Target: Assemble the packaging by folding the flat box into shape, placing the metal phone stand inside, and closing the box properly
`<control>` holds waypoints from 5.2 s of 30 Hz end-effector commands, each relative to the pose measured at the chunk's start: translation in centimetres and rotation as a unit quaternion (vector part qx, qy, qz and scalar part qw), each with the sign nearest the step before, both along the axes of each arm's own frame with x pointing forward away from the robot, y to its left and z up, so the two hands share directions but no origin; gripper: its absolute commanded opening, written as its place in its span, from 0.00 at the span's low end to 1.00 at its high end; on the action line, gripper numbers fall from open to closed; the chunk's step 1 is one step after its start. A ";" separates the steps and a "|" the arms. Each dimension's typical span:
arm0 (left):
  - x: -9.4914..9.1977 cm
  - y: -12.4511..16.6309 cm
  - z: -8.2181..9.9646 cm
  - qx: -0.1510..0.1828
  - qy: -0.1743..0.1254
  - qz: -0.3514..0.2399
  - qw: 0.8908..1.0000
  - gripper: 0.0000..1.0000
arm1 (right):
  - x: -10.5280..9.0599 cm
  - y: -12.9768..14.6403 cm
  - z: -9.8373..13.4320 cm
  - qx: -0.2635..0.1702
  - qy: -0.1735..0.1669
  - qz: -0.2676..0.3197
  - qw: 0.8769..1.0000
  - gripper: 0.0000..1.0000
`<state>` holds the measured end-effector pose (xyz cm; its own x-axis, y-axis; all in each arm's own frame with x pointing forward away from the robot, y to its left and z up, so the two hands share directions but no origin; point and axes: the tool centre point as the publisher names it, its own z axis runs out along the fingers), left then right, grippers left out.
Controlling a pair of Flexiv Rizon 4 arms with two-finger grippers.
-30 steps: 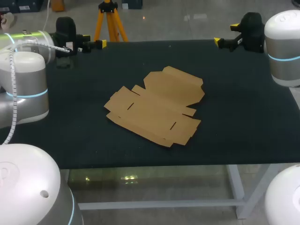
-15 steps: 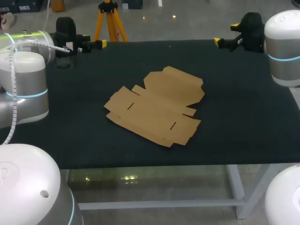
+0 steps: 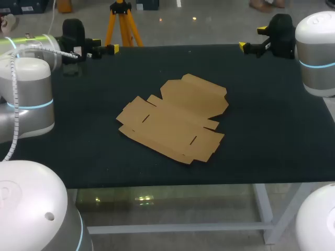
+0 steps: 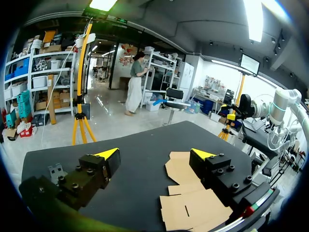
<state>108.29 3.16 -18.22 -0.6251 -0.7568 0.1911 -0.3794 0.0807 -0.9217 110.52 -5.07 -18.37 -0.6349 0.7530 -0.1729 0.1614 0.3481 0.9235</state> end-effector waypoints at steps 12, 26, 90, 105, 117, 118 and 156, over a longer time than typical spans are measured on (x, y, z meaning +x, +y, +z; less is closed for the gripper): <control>-1.0 0.9 0.0 -0.014 0.213 0.059 0.975 1.00 | -0.8 -0.5 -0.5 0.025 0.184 -0.065 0.980 1.00; -2.6 0.4 -1.8 0.024 0.347 0.078 0.934 1.00 | -3.8 -1.5 -4.6 0.071 0.350 -0.090 0.930 1.00; -7.6 0.1 -8.4 -0.003 0.459 0.097 0.883 1.00 | -12.0 -0.5 -10.8 0.158 0.543 -0.206 0.799 1.00; -6.1 -0.2 -10.5 -0.004 0.462 0.001 0.887 1.00 | -12.7 0.5 -12.6 0.155 0.583 -0.201 0.772 1.00; -5.7 -1.3 -13.5 0.050 0.458 -0.068 0.885 0.99 | -14.7 0.1 -13.1 0.171 0.619 -0.190 0.742 1.00; -5.7 -1.4 -13.7 0.058 0.457 -0.073 0.885 1.00 | -14.9 0.1 -13.1 0.171 0.619 -0.191 0.742 1.00; -7.0 -4.2 -20.9 0.130 0.449 -0.150 0.871 0.58 | -20.1 1.1 -14.5 0.152 0.629 -0.197 0.736 1.00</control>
<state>100.59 -0.52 -38.90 -0.4902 -0.6756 0.5508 -0.8666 0.4452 -0.2252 90.15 -3.86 -32.82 0.1302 0.8057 0.5778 0.9882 -0.1530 -0.0093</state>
